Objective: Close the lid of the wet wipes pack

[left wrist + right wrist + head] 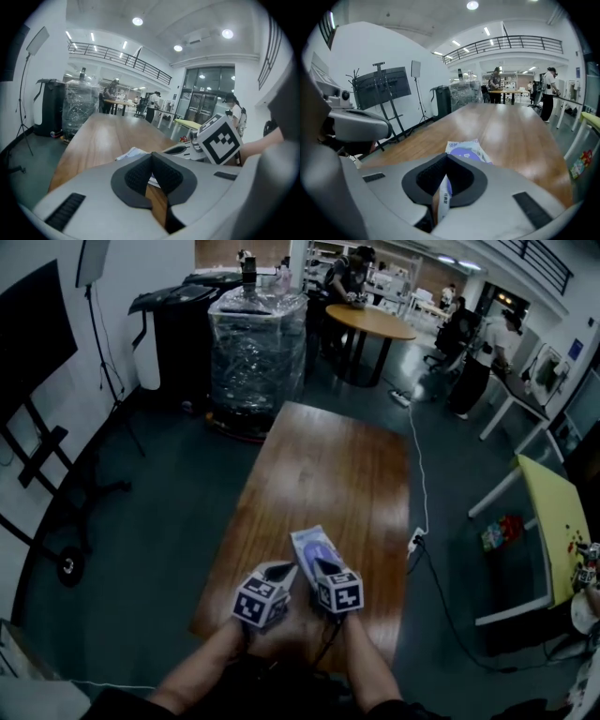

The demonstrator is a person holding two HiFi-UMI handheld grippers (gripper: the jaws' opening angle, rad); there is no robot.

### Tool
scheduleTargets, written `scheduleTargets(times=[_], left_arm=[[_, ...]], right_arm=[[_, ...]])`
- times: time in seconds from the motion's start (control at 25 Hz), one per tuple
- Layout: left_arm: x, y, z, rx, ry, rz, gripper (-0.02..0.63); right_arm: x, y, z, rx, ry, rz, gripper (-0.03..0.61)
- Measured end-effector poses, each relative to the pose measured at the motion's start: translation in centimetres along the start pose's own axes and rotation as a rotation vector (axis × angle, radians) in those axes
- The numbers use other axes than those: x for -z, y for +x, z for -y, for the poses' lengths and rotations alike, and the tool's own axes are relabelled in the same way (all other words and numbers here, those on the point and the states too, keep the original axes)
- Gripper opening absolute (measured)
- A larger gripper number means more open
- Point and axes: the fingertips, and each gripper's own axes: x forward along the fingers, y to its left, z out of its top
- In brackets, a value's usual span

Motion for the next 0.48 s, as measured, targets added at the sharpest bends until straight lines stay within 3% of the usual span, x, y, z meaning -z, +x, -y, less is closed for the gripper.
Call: scheduleTargets(times=[0.16,0.48], left_arm=[[-2.2,-2.1,0.8,0.059,0.053,0.062,0.003],[-5.1,-5.9,3.4,0.173,0.147,0.141,0.003]], right_arm=[[-2.6,-3.7,-2.4,0.006,0.053,0.114,0.009],[-7.1,-12.2,-6.3,0.055,0.065,0.362,0.009]])
